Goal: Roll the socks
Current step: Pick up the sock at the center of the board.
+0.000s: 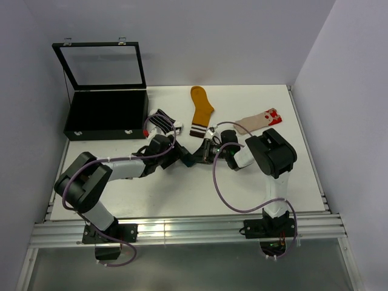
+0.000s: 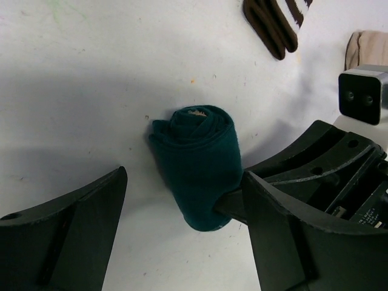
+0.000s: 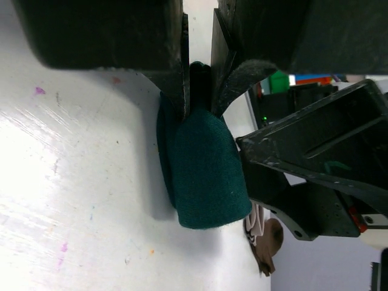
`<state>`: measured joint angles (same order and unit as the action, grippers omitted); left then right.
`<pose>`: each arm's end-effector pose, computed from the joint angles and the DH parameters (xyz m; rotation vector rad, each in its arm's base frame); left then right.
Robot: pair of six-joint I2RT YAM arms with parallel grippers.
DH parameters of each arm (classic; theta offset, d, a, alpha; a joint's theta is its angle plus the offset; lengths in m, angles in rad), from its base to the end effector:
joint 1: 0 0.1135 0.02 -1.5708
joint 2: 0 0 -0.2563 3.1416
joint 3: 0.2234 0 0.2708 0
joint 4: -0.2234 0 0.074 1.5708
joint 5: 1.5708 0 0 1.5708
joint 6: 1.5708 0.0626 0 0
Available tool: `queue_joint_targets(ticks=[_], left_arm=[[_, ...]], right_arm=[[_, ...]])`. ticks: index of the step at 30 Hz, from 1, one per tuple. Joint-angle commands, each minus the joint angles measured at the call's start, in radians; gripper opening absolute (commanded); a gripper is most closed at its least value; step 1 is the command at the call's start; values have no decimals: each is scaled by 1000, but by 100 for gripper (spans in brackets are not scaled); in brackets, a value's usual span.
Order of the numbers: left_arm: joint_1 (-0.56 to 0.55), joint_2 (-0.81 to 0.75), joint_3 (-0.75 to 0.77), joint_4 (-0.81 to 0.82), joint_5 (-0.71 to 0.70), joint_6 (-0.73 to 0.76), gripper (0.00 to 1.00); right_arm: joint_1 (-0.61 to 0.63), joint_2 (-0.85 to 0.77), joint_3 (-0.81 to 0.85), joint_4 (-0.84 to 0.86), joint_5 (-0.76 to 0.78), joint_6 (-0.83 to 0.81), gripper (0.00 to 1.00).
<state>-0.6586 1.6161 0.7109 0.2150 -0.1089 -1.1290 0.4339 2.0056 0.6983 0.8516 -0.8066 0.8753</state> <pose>0.2785 -0.2069 0.1121 -0.6171 2.3117 -0.7967 0.3077 0.1924 0.0550 -0.0896 2.2763 1.5809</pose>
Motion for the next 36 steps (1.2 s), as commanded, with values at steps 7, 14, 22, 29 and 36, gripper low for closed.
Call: queue_joint_targets(ticks=[7,14,22,29,36], left_arm=[[-21,105,33,47,31,-38,73],[-32,162,65,-2,34,-49,69],[-47,186,110,-52,17,-43,52],[-59,209,154,-123,-5,-41,31],[-61,235,206,-204,-26,-35,25]], right_arm=[[-9,79,3,-66,-6,54,0],[-17,88,1,-65,1,74,1],[-21,96,6,-98,27,76,6],[-27,79,10,-146,66,53,17],[-27,-132,-3,-344,231,-117,42]])
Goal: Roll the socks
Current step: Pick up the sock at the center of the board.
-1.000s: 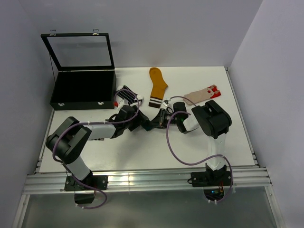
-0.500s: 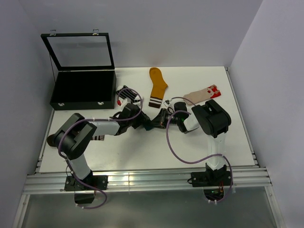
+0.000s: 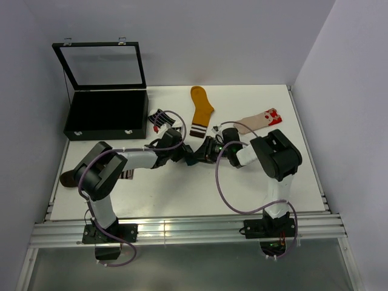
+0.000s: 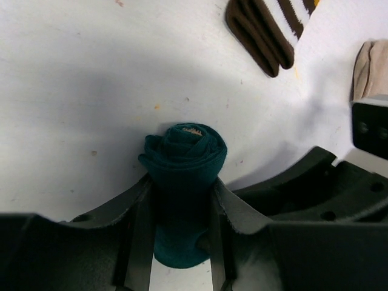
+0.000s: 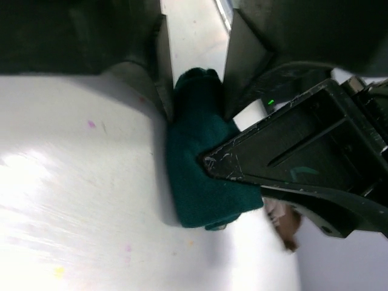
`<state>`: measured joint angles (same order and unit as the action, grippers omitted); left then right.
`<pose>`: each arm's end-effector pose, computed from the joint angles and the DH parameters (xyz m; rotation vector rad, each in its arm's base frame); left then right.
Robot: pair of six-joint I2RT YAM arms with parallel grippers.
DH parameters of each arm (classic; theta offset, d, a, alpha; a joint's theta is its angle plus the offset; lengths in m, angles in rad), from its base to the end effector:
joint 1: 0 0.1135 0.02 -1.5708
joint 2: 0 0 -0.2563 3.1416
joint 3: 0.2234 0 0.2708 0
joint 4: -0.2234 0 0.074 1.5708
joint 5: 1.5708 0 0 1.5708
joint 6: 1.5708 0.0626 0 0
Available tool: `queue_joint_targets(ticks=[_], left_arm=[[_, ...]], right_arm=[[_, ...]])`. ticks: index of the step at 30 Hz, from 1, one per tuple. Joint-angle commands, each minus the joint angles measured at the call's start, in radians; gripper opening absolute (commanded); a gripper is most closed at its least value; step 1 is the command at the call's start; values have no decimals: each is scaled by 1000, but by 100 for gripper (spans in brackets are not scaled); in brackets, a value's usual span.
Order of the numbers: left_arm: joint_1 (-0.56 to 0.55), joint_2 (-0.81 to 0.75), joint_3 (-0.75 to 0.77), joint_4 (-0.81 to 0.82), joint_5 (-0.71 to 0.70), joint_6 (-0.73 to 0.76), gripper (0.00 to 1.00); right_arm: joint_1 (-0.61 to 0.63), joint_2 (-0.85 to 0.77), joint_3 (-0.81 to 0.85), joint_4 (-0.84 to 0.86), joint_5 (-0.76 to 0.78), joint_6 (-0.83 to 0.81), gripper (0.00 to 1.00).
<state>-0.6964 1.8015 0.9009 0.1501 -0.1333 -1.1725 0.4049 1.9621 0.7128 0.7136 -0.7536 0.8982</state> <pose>0.3039 -0.2432 0.1005 -0.6459 2.3608 -0.7585 0.3149 0.1816 0.0578 0.0589 2.3503 1.5135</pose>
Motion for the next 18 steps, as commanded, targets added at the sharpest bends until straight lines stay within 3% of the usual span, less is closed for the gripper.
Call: queue_joint_targets(ticks=[1,4,10,18], left_arm=[[-22,53,24,-147,-5,16,23],[-26,67,70,-219,-28,42,22],[-41,101,182,-359,-86,99,22],[-61,193,348,-517,-134,183,29]], right_arm=[[2,-124,-27,-235,204,-159,44],[2,-271,-38,-377,348,-232,53],[3,-561,-73,-609,591,-337,61],[2,-895,-141,-763,704,-375,64]])
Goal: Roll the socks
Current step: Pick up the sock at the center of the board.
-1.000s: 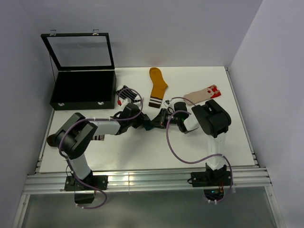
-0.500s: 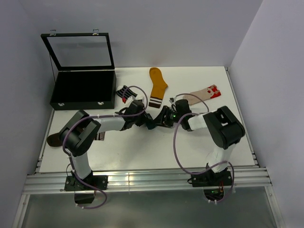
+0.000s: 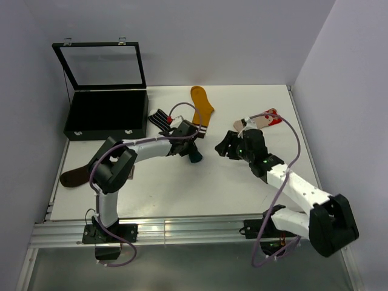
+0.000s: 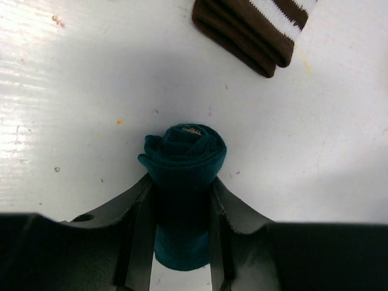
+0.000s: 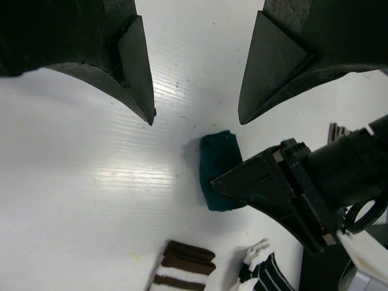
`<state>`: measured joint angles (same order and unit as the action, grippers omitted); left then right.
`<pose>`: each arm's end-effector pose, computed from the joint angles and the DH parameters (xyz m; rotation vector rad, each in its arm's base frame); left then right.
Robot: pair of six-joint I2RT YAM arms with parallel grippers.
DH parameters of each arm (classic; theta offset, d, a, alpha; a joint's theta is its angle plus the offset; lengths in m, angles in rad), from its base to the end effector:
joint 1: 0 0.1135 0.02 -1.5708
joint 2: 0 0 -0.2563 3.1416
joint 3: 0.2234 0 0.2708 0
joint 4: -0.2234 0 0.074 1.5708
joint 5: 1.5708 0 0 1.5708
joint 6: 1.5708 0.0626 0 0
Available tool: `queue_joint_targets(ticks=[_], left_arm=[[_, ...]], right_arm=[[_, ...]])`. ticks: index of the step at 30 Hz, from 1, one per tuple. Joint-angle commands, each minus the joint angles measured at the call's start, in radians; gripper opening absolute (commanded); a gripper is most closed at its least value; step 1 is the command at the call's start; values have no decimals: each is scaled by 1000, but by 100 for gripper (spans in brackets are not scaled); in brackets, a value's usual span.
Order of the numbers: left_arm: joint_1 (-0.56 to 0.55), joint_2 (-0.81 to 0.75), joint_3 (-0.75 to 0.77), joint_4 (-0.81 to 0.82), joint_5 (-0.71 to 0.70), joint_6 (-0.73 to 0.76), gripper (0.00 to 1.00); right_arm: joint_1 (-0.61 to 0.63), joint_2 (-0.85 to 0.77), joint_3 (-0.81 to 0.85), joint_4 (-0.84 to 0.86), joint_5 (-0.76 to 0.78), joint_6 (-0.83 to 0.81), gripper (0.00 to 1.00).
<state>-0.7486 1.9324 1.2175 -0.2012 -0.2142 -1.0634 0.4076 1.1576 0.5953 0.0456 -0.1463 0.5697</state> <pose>0.3254 -0.2841 0.1182 -0.4875 2.4826 -0.5080 0.2632 0.1236 0.1911 0.0834 2.1676 0.7323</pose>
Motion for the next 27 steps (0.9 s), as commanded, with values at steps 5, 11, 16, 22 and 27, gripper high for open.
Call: queue_joint_targets(ticks=[5,11,16,22,27], left_arm=[[-17,140,134,-269,-47,126,37],[-28,230,244,-374,-50,201,45],[-32,264,304,-484,-106,261,42],[-18,197,240,-485,-171,287,1],[1,56,211,-423,-182,318,0]], right_arm=[[-3,-220,-54,-139,136,-50,67],[-6,-262,-66,-170,145,-57,68],[-9,-285,-61,-185,145,-70,68],[-16,-320,-63,-207,145,-93,69],[-24,-352,-65,-210,145,-113,69]])
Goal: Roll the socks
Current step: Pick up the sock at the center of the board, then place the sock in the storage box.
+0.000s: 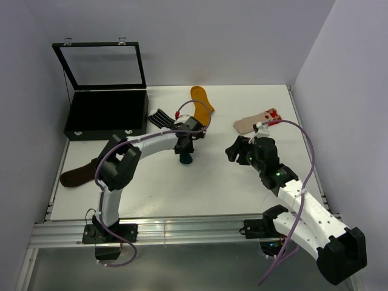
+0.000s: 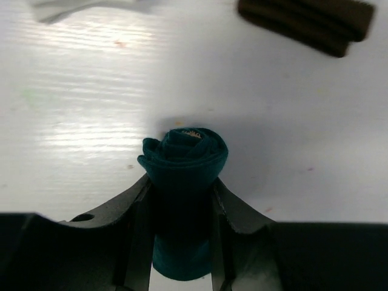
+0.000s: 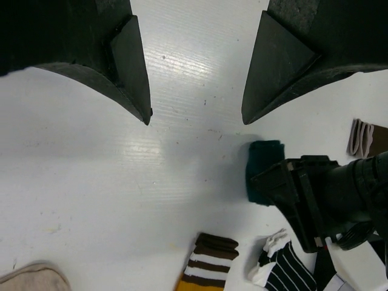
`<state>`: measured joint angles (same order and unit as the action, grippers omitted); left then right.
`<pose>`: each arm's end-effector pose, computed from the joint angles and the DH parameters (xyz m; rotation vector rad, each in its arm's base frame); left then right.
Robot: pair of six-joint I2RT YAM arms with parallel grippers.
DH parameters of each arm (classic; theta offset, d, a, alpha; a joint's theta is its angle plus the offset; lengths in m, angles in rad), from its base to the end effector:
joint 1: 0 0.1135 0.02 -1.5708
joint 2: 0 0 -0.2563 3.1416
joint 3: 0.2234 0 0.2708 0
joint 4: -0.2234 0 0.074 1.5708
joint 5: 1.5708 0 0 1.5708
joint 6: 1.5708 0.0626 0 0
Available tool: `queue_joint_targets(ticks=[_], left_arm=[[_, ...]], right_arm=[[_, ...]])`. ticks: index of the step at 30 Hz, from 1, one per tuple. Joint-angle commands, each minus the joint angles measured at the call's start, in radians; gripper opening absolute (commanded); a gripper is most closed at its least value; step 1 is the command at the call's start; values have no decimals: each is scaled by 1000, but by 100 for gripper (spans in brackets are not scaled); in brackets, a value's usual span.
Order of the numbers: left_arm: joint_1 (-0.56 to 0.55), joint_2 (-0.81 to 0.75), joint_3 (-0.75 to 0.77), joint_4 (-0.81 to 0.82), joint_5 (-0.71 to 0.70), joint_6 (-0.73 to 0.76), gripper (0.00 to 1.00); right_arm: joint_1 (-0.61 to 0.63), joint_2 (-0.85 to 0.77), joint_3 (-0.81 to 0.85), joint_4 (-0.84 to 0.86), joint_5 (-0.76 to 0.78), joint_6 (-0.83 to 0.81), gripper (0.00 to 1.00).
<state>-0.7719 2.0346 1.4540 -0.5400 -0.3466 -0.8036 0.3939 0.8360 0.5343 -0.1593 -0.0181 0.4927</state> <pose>0.3346 -0.2960 0.1284 -0.1444 2.5800 -0.1002 0.2216 0.0933 0.2217 0.0911 2.0784 0.5701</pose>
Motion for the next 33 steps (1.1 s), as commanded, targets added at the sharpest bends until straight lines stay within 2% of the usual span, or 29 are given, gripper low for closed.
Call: queue_joint_targets(ticks=[1,11,15,20,26,33], left_arm=[[34,-78,-11,-86,-48,64,0],[252,-264,45,-63,-21,179,0],[357,-304,84,-60,-51,233,0],[518,-324,131,-35,-20,273,0],[680,-312,172,-9,-5,320,0],[807,-274,177,15,6,307,0]], right_arm=[[-12,-34,-2,-11,17,-42,69],[-12,-136,15,-34,-29,-82,70],[-12,-210,24,-51,-34,-91,75],[-13,-261,32,-85,-11,-89,77],[-13,-293,41,-97,-3,-83,85],[-12,-328,24,-85,7,-103,88]])
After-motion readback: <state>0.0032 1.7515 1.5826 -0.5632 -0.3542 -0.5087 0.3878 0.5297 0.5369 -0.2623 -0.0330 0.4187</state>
